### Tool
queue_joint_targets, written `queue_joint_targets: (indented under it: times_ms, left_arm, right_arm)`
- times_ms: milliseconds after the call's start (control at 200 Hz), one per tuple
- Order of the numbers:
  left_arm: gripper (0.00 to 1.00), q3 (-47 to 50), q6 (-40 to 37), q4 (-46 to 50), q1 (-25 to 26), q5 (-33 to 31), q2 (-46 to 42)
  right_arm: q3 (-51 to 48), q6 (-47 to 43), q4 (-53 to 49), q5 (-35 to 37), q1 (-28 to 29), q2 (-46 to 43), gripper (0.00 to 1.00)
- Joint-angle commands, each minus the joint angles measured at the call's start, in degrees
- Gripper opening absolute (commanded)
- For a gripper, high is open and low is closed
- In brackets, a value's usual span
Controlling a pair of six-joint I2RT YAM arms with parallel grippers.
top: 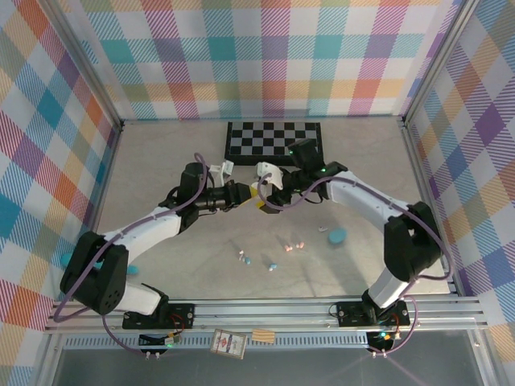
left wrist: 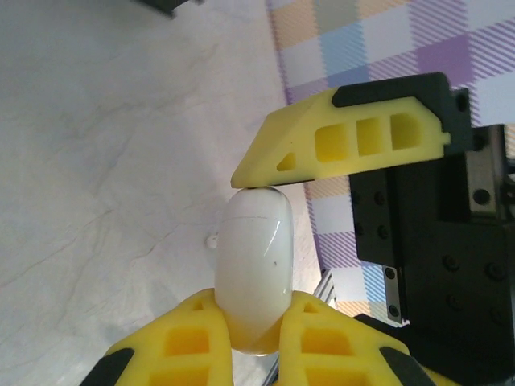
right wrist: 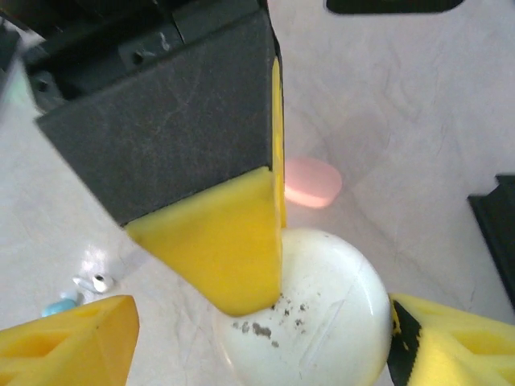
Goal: Insert wireless bluetooth earbuds into charging case
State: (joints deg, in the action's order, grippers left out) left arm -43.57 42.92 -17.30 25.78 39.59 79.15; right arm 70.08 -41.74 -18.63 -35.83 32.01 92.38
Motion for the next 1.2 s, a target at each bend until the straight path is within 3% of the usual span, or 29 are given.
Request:
queue_joint_targets:
  times_ms: [0,215,355,495,780,1015,1120,1155,1195]
  left_arm:
    - [0.08,0.6,-5.5,-8.7,0.1,-1.6,-4.4]
    - [0.1,2.9,-6.2,-25.0,0.1,0.7,-6.4]
    - [0.11,4.4,-2.9,-39.6,0.3,2.3,-4.3]
    - [0.1,5.8,-0.1,-54.9,1.1,2.1,-0.6]
    - [0.1,3.2,0.3,-57.6,3.2,4.1,3.3]
    - [0.1,4.1,-0.2,-57.6,3.2,3.6,2.7]
    - [0.11,4.9,-0.7,-57.4,3.2,3.4,2.4]
    - [0.16,5.3,-1.0,-57.4,3.2,3.1,2.2]
    - [0.3,5.6,-1.7,-57.1,3.2,2.7,2.0]
  right_arm:
    - [-3.3,8.1,5.7,-14.9,-3.8,-5.6,0.81]
    - [-8.5,32.2,25.5,-28.4,-8.8,-11.0,0.91]
    - [-9.8,53.8,38.0,-26.3,-9.5,-11.8,0.96]
    - [-12.5,72.1,52.7,-22.8,-9.3,-11.4,0.92]
    - [-10.7,75.1,51.5,-20.1,-7.4,-10.3,0.68]
    - [-9.8,73.4,50.0,-19.8,-6.9,-10.4,0.3]
    - [-9.5,71.9,48.6,-20.2,-6.9,-11.0,0.24]
    - [-9.3,70.4,47.2,-20.7,-6.8,-11.3,0.23]
    - [-8.6,67.6,43.9,-21.1,-6.7,-11.7,0.23]
